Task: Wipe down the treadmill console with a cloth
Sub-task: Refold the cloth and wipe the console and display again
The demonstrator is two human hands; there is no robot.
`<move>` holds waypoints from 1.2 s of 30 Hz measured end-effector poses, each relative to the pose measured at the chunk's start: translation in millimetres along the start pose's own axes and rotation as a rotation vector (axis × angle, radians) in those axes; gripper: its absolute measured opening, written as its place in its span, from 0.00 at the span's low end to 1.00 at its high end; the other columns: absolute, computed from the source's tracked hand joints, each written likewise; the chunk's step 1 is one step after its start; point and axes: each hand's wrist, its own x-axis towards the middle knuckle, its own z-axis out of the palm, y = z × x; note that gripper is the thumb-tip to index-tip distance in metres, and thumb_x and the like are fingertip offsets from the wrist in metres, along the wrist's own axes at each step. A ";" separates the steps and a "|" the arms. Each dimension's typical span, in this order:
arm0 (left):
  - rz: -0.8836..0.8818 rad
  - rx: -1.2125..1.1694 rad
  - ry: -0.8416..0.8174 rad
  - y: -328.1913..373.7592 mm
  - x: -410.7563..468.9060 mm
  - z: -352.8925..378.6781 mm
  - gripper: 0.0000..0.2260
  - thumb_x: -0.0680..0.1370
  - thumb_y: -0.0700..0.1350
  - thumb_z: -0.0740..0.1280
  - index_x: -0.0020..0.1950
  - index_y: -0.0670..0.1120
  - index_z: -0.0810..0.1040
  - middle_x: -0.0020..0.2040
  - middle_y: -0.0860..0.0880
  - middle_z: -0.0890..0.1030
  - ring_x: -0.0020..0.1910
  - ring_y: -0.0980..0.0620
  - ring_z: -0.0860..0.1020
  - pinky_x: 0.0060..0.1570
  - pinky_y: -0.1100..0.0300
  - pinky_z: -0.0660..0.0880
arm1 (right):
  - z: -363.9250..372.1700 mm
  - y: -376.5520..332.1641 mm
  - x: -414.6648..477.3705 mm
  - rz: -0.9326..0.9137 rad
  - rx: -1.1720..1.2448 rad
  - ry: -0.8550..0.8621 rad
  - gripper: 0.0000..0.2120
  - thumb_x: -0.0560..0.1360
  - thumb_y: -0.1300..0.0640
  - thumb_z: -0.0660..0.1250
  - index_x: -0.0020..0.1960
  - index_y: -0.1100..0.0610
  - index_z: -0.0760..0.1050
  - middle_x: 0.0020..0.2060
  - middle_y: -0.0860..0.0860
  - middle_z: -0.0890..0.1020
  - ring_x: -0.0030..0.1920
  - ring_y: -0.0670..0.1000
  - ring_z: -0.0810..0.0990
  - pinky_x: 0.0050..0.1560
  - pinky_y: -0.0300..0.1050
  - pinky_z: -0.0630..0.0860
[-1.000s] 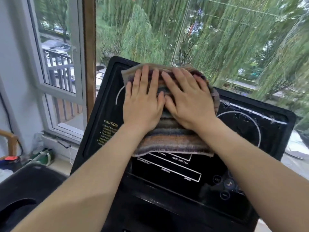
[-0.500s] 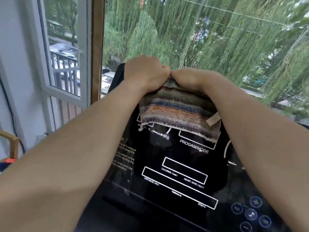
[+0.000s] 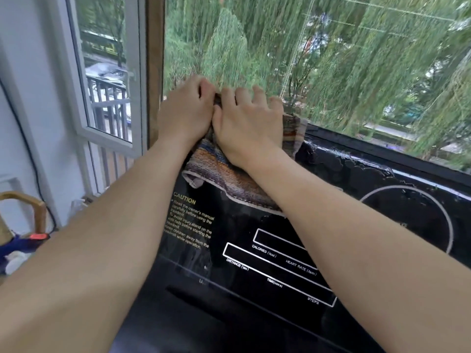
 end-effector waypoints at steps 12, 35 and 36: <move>-0.420 -0.237 -0.225 -13.5 8.3 -7.5 0.29 0.82 0.59 0.43 0.59 0.40 0.76 0.61 0.38 0.76 0.58 0.41 0.75 0.61 0.49 0.70 | -24.7 9.7 76.4 -0.089 0.558 -0.638 0.29 0.78 0.31 0.47 0.44 0.55 0.73 0.50 0.51 0.78 0.45 0.51 0.77 0.56 0.48 0.71; 0.171 0.478 -0.405 132.5 -10.2 39.5 0.20 0.81 0.54 0.48 0.42 0.42 0.70 0.39 0.44 0.71 0.38 0.44 0.69 0.37 0.53 0.59 | -50.4 164.0 -24.5 0.028 0.594 -0.716 0.26 0.80 0.35 0.45 0.41 0.50 0.73 0.40 0.47 0.76 0.42 0.46 0.76 0.55 0.45 0.68; 0.169 0.489 -0.419 139.8 -14.5 41.3 0.20 0.82 0.55 0.46 0.45 0.42 0.70 0.43 0.43 0.72 0.42 0.43 0.69 0.40 0.53 0.60 | -50.3 169.8 -30.7 0.021 0.570 -0.672 0.26 0.81 0.36 0.45 0.39 0.50 0.70 0.38 0.48 0.74 0.40 0.46 0.74 0.52 0.44 0.67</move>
